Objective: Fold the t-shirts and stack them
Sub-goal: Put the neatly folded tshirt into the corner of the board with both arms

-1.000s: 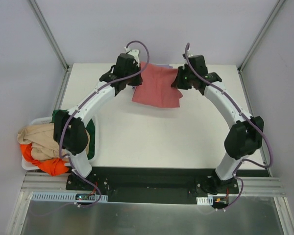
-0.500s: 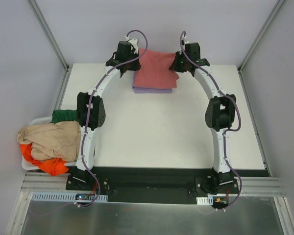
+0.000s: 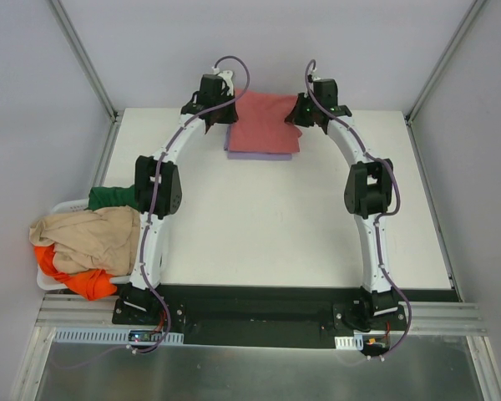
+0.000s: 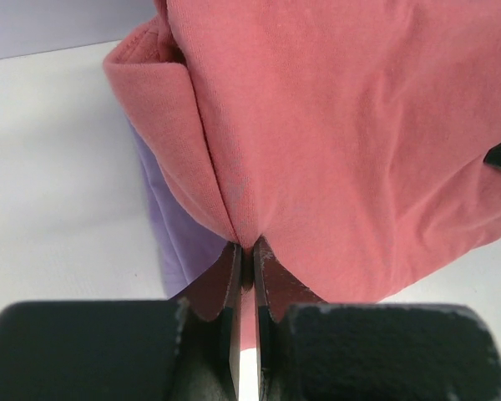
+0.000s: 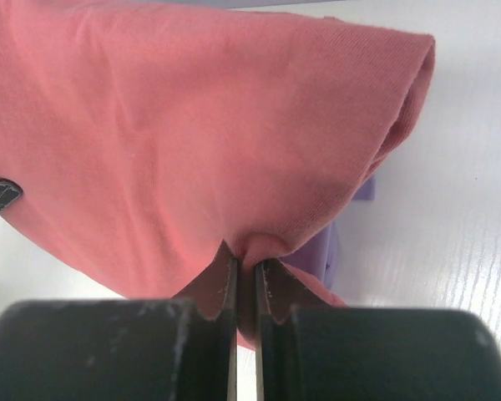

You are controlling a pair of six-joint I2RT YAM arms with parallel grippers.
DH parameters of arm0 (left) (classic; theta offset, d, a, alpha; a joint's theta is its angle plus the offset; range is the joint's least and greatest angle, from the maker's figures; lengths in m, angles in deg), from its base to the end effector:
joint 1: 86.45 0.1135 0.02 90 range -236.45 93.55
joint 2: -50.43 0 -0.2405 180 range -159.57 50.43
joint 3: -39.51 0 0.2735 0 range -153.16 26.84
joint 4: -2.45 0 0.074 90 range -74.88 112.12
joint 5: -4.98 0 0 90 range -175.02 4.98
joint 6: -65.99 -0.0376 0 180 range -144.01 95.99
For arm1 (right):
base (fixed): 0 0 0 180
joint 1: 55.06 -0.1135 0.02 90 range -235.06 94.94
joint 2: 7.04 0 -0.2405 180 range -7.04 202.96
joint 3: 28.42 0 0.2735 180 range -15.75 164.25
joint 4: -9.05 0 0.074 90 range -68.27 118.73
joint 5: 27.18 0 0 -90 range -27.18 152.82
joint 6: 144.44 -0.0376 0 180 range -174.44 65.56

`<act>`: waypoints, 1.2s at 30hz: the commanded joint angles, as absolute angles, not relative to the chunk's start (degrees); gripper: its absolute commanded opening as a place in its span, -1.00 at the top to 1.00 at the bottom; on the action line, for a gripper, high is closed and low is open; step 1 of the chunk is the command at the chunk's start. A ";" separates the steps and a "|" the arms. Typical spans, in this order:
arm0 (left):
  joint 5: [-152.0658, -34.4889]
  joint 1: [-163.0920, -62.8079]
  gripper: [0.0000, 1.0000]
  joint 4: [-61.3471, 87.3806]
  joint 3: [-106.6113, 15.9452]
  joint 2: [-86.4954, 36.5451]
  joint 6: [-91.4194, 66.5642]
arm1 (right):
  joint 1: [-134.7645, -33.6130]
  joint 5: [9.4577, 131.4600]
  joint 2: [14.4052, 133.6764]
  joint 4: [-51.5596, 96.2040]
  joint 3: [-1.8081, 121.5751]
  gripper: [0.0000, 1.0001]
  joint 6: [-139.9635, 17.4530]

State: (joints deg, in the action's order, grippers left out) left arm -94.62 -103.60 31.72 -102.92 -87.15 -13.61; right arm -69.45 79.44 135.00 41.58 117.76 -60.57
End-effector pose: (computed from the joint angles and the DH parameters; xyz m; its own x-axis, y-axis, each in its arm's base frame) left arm 0.5440 -0.1744 0.2529 -0.4672 -0.0421 -0.8831 0.3574 0.9046 -0.2322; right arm 0.5584 0.1544 0.2289 -0.5094 -0.0251 -0.8602 -0.4299 0.8733 0.2292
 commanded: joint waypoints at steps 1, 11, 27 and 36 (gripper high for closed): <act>-95.65 -103.06 1.00 30.15 -103.60 -82.20 -12.67 | -69.30 80.83 130.17 38.34 119.52 0.99 -62.17; -93.89 -103.06 1.00 30.85 -97.79 -76.22 -13.28 | -70.09 81.19 124.88 40.01 114.07 0.99 -61.39; -93.19 -101.66 1.00 32.26 -100.25 -81.84 -12.14 | -69.92 80.75 132.70 41.50 118.80 0.99 -63.05; -95.83 -100.43 1.00 32.43 -102.10 -85.71 -10.91 | -69.92 80.22 137.10 39.83 121.88 0.99 -64.72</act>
